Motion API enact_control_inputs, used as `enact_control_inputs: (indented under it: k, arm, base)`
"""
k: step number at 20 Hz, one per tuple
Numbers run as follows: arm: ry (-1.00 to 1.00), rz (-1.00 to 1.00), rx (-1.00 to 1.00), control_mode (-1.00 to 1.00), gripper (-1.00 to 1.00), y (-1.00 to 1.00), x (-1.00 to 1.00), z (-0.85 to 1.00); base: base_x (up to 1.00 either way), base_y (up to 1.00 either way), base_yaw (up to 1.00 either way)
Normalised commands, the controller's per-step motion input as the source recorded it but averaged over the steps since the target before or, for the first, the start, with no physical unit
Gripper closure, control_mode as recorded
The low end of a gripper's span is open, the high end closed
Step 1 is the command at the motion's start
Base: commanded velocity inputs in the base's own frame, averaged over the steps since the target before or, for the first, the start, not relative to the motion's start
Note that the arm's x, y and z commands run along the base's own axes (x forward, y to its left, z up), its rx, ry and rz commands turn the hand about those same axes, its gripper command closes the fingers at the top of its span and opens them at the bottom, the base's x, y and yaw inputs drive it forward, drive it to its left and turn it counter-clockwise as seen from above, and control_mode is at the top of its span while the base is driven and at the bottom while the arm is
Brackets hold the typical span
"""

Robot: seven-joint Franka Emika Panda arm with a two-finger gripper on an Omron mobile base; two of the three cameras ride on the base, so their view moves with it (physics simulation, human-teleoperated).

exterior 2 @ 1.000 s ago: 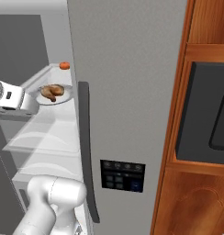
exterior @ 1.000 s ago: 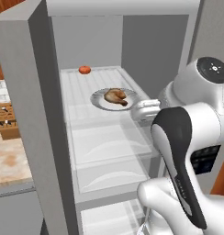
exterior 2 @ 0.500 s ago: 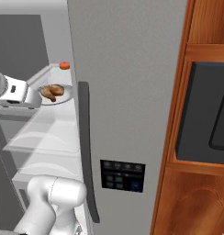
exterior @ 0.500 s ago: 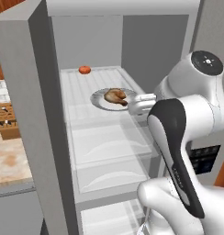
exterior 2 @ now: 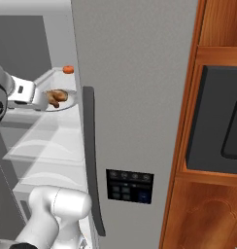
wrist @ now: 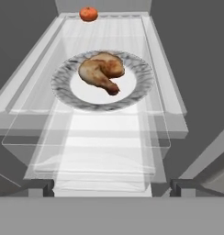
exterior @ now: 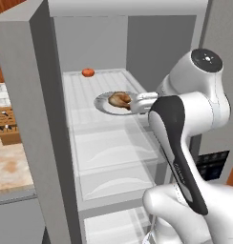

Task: Retrieve the chicken drumstick from the fridge and place it on the saucepan with marinade on the stove.

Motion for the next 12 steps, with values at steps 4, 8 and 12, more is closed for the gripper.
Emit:
enact_control_inputs:
  k: [4, 8, 12]
  arm:
    - [0.00, 0.00, 0.00, -1.00, -1.00, 0.00, 0.22, 0.00]
    - [0.00, 0.00, 0.00, -1.00, -1.00, 0.00, 0.28, 0.00]
    - [0.00, 0.00, 0.00, -1.00, -1.00, 0.01, 0.38, 0.00]
  base:
    - [0.00, 0.00, 0.00]
    - [0.00, 0.00, 0.00]
    - [0.00, 0.00, 0.00]
